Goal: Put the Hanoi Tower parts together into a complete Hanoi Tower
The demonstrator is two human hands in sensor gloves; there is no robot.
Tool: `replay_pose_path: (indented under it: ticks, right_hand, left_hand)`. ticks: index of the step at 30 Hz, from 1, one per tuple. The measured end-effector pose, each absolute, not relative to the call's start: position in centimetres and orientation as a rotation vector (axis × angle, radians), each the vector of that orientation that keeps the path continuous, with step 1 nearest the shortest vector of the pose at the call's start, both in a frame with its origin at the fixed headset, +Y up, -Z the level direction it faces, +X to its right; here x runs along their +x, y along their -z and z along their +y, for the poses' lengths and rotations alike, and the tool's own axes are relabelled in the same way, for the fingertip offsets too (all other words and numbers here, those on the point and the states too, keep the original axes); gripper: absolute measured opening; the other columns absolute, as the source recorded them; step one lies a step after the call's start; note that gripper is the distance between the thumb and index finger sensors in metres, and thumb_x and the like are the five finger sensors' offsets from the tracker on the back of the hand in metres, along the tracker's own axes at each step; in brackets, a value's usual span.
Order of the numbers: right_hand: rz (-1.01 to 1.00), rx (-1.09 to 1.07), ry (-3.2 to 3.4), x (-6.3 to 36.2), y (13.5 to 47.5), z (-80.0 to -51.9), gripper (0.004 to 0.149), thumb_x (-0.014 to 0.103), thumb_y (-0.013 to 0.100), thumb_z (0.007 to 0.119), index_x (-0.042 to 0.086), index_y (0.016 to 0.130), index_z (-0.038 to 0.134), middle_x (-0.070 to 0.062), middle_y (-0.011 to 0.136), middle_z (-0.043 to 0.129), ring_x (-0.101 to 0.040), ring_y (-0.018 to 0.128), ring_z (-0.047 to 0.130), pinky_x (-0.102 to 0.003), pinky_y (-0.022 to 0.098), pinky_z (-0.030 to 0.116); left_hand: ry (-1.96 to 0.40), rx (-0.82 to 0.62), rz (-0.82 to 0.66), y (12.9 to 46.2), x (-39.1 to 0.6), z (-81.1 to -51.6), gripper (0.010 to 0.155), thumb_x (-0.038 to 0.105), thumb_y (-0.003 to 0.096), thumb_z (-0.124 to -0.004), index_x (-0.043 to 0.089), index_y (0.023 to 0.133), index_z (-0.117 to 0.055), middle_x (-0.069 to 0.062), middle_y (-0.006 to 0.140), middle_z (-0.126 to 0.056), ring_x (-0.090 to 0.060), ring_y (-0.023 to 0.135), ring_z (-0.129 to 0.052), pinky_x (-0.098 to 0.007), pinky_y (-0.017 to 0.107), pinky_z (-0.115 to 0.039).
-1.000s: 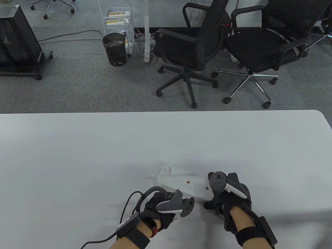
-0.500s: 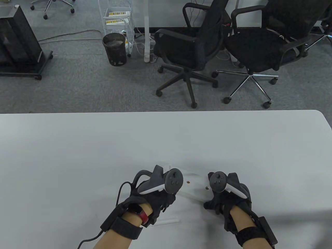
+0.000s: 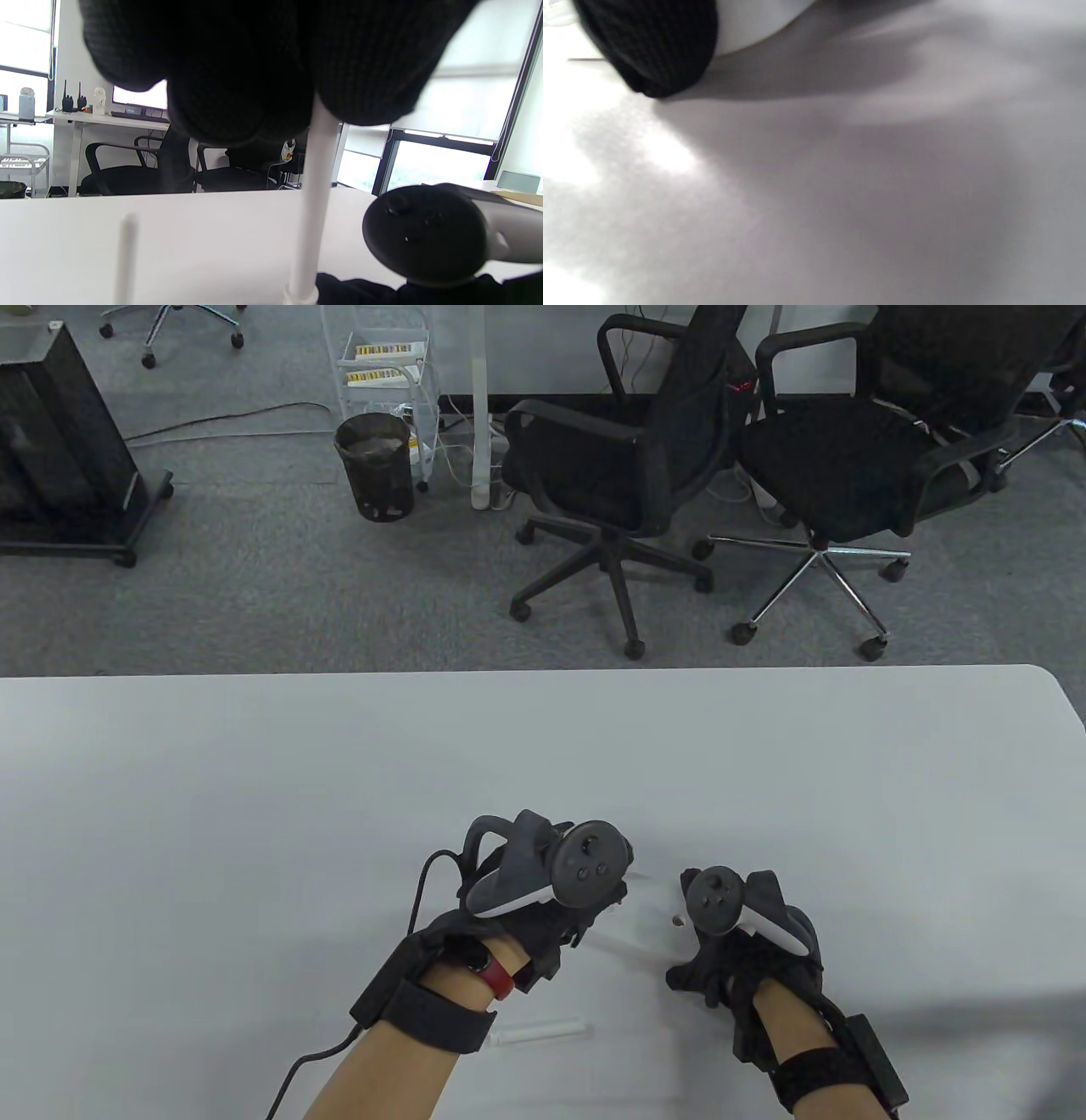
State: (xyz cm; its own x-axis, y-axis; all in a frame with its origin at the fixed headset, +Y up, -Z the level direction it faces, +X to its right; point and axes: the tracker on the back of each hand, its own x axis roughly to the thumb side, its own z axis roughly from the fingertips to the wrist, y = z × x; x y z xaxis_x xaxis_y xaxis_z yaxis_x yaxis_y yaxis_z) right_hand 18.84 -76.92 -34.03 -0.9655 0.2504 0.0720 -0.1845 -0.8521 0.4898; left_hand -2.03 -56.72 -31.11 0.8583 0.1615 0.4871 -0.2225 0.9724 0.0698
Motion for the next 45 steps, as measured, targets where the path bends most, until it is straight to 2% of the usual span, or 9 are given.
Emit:
replay_pose_path:
  ticks: [7,26,35,39,45]
  right_hand:
    - [0.727,0.189,-2.809,18.9,34.0,-76.9,0.116,0.047,0.032,0.087,0.020,0.095,-0.006,-0.014,0.106,0.009,-0.042,0.097,0.014,-0.062,0.070,0.023]
    - [0.724,0.185,-2.800,19.0,34.0,-77.0,0.116,0.047,0.032,0.087,0.020,0.095,-0.006,-0.013,0.106,0.009,-0.042,0.097,0.014,-0.062,0.069,0.023]
    - [0.720,0.186,-2.794,19.1,34.0,-77.1,0.116,0.047,0.032,0.087,0.020,0.095,-0.006,-0.013,0.106,0.009,-0.042,0.097,0.013,-0.062,0.069,0.022]
    - [0.720,0.186,-2.793,19.1,34.0,-77.1,0.116,0.047,0.032,0.087,0.020,0.095,-0.006,-0.013,0.106,0.009,-0.042,0.097,0.013,-0.062,0.069,0.022]
    - [0.718,0.185,-2.792,19.1,34.0,-77.2,0.116,0.047,0.032,0.087,0.020,0.095,-0.006,-0.013,0.106,0.009,-0.042,0.097,0.013,-0.061,0.069,0.022]
  left_hand:
    - [-0.151,0.124,-0.493,32.1,-0.4,-57.3,0.043,0.036,0.0347,-0.097,0.024,0.076,-0.094,-0.004,0.071,-0.105,-0.029,0.050,-0.108,-0.045,0.047,-0.087]
    - [0.055,0.148,-0.472,33.4,2.0,-62.0,0.042,0.036,0.0334,-0.098,0.023,0.074,-0.097,-0.005,0.066,-0.108,-0.029,0.047,-0.110,-0.045,0.045,-0.088]
    - [0.088,0.166,-0.452,33.6,2.2,-62.5,0.042,0.036,0.0334,-0.098,0.022,0.073,-0.098,-0.006,0.065,-0.108,-0.029,0.046,-0.110,-0.046,0.045,-0.088]
    - [0.117,0.131,-0.440,33.5,2.6,-62.2,0.042,0.036,0.0334,-0.098,0.021,0.072,-0.099,-0.007,0.064,-0.109,-0.029,0.045,-0.110,-0.046,0.045,-0.088]
    - [0.126,0.086,-0.406,34.0,2.8,-62.2,0.042,0.038,0.0329,-0.097,0.017,0.069,-0.102,-0.008,0.056,-0.112,-0.029,0.039,-0.111,-0.046,0.041,-0.089]
